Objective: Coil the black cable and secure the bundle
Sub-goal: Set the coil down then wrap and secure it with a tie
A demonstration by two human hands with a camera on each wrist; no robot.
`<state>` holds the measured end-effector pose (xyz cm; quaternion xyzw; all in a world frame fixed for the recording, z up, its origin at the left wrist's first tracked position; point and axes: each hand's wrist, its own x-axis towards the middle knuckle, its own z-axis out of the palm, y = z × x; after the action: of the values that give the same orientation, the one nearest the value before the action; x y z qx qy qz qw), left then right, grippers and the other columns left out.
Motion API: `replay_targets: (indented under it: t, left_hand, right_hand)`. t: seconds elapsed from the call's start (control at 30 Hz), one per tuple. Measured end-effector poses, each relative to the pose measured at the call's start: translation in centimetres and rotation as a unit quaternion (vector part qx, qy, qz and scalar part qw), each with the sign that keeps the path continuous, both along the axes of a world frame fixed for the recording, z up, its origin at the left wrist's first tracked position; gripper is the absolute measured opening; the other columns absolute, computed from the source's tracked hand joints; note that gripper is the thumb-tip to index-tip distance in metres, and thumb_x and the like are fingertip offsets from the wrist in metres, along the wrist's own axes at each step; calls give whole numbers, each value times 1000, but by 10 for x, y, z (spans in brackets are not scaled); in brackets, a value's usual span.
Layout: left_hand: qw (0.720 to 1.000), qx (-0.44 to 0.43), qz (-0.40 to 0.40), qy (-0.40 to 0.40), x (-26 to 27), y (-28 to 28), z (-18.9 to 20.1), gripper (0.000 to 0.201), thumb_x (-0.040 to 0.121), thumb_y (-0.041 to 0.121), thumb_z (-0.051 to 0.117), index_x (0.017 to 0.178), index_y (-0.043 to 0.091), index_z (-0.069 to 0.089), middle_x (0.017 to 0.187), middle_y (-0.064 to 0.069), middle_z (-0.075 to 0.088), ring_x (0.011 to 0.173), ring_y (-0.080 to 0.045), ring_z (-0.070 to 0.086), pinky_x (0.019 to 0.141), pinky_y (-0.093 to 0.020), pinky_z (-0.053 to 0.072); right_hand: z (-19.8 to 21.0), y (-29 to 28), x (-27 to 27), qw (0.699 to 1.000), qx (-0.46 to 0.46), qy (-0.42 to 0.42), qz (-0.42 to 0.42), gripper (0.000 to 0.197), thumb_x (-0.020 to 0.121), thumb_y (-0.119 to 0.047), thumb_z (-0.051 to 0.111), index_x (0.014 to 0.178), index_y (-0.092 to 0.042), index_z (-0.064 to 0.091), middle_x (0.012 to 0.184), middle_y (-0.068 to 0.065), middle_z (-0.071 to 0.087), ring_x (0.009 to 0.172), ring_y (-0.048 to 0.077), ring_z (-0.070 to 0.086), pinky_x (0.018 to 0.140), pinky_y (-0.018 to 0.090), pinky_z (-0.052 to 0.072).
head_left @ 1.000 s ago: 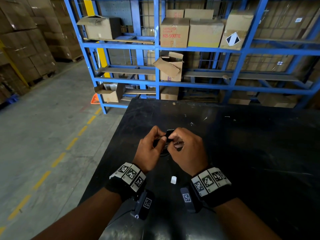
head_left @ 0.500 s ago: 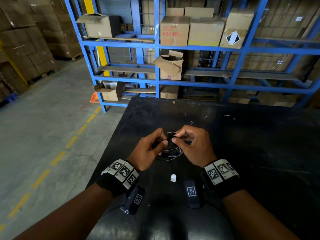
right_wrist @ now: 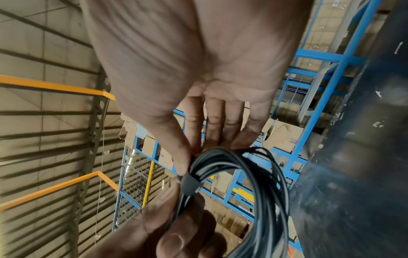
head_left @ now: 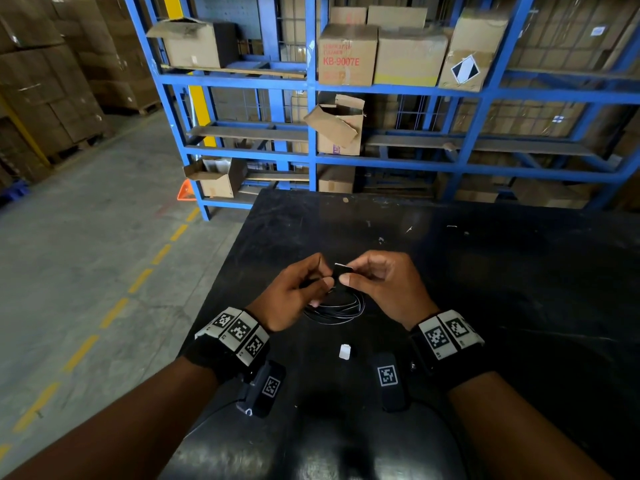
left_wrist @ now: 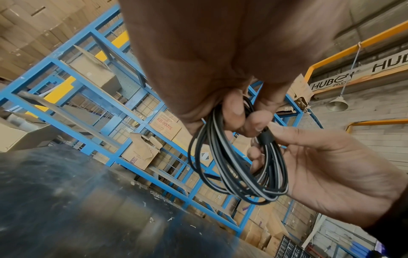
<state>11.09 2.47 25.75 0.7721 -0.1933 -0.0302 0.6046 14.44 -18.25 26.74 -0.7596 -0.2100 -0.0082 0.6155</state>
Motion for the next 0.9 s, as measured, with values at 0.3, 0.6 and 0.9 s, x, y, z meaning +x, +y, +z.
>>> replay_targets:
  t: [0.3,0.6,0.9]
  left_hand:
    - [996,-72,48,11,5,-9,0,18,95,15,62,89,0,54,67,-2,51,60,-10,49,59,-19,47]
    - [923,-353,126,84,15,-22,7,21,106,2,42,88,8,50,51,11,43,43,-1,44,59,-22,56]
    - [900,-395,168,81,23,-35,-13,9,96,21,55,91,16,49,67,3,44,59,-7,47,65,-23,50]
  right_hand:
    - [-3,3,6,999,41,-4,5,12,82,-4,80,92,-6,75,92,11,77,85,16,74,80,28,59]
    - [-26,20,-10,948,240,209,11,39,76,-13,79,112,-8,66,111,20,77,105,25,73,91,32,56]
    - [-28,44,-18,953,227,189,-63,31,97,-9,63,127,-17,64,116,12,76,111,21,72,90,29,56]
